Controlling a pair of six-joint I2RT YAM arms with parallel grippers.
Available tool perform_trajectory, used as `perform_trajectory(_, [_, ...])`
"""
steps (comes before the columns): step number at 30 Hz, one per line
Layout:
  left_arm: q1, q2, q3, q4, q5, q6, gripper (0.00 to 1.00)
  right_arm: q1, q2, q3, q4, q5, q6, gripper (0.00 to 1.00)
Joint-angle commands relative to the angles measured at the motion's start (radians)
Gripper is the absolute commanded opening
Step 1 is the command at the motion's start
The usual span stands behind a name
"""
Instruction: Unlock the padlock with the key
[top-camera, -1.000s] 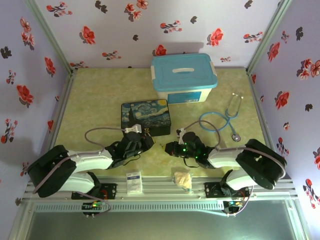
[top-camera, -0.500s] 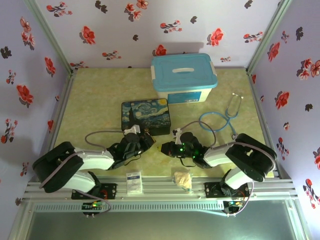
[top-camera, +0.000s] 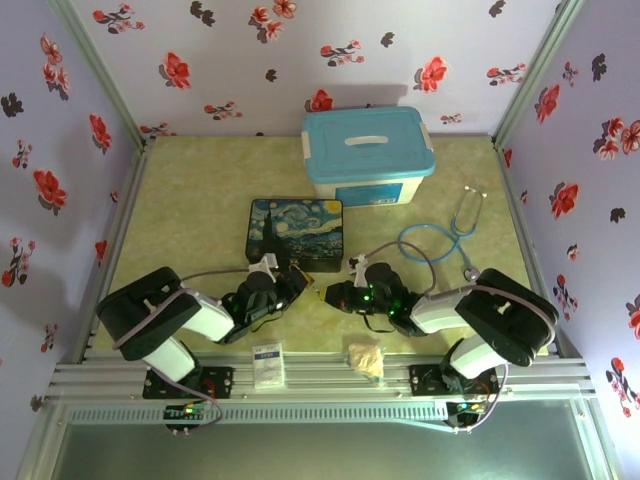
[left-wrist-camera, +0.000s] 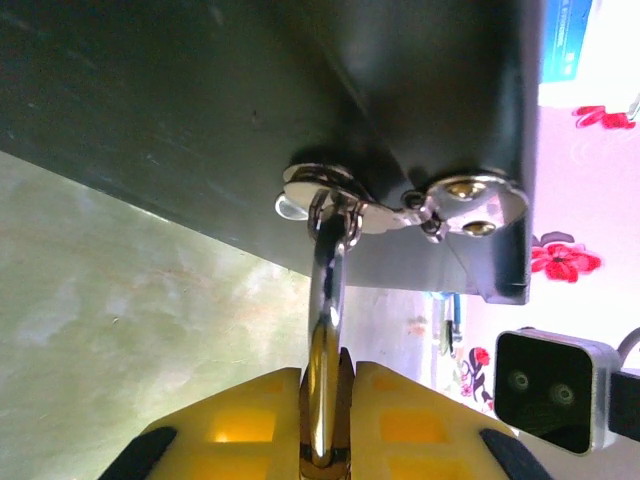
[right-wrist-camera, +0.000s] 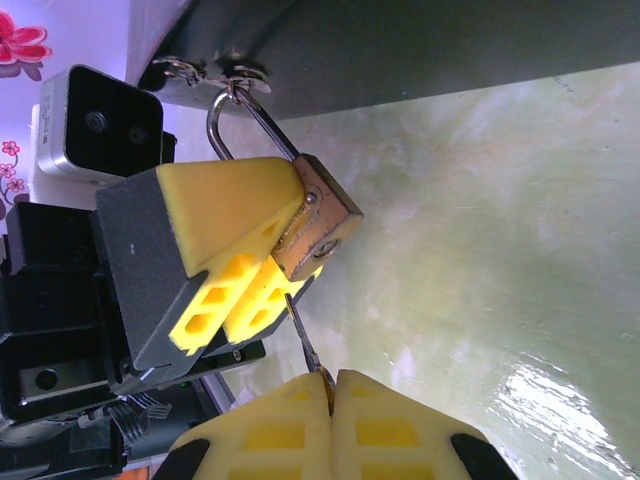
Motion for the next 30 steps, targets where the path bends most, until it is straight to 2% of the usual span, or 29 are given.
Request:
perform_trajectory(1, [0.002,0.026,-0.009,0.169,0.019,-0.046,0.0,-0.01,0.022,0.016,0.005,-0.048,-0.018,0.0])
perform_trajectory(6, [0.007,0.017,-0.008,0.177,0.042,-0.058,0.0,-0.056,0.072,-0.011,0.167,-0.092,0.04,0.0])
perform_trajectory(12, [0.009,0.057,-0.012,0.241,0.054,-0.083,0.0,-0.073,0.069,0.014,0.112,-0.122,0.023,0.0])
perform_trajectory(30, [0.015,0.023,-0.018,0.236,0.053,-0.082,0.0,-0.096,0.081,0.02,0.109,-0.167,0.023,0.0])
